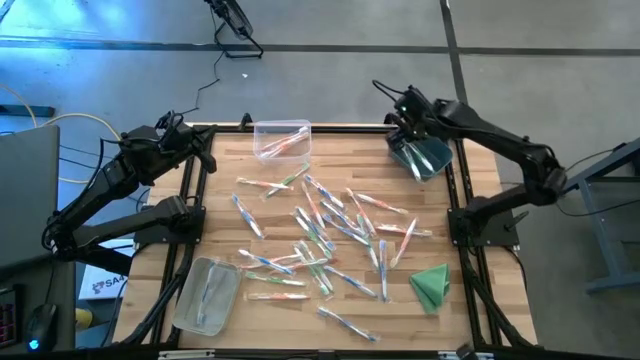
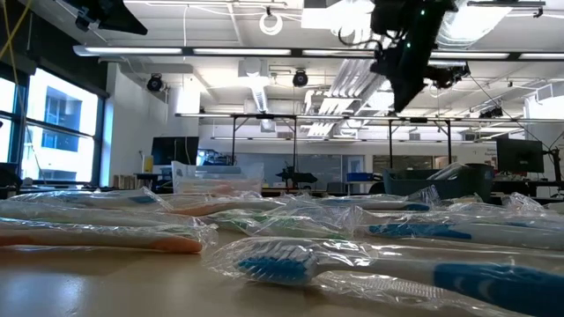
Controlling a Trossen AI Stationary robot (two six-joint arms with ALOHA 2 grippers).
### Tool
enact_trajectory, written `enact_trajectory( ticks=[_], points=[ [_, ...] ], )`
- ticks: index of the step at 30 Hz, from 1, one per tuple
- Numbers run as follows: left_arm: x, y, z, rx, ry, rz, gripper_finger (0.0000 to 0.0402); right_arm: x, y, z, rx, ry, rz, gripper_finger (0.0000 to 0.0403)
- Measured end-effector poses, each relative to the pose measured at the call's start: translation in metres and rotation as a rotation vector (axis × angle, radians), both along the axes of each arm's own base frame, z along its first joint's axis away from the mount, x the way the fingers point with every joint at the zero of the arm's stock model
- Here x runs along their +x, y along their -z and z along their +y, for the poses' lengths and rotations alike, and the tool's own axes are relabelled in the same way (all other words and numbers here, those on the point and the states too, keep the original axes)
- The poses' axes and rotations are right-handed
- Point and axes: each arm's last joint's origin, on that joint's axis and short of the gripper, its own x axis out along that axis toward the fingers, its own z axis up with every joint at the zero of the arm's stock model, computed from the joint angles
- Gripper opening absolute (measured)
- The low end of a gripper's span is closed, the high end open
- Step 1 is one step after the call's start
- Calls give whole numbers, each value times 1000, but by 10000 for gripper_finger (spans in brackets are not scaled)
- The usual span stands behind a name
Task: Pick & Place Toothbrushes
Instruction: Put the blue toothbrush into the gray bin
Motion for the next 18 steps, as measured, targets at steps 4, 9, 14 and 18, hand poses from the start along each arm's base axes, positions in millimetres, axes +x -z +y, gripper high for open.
enact_trajectory(
  ticks=[4, 9, 14, 18],
  points=[
    [0, 0, 0, 0, 0, 0, 0, 10, -12, 16, -44, -72, -104, 3],
    [0, 0, 0, 0, 0, 0, 0, 27, -22, 32, -87, -176, -225, 3],
    [0, 0, 0, 0, 0, 0, 0, 41, -28, 46, -126, -252, -300, 3],
    [0, 0, 0, -1, 0, 2, 0, 49, -30, 56, -138, -293, -338, 3]
  ],
)
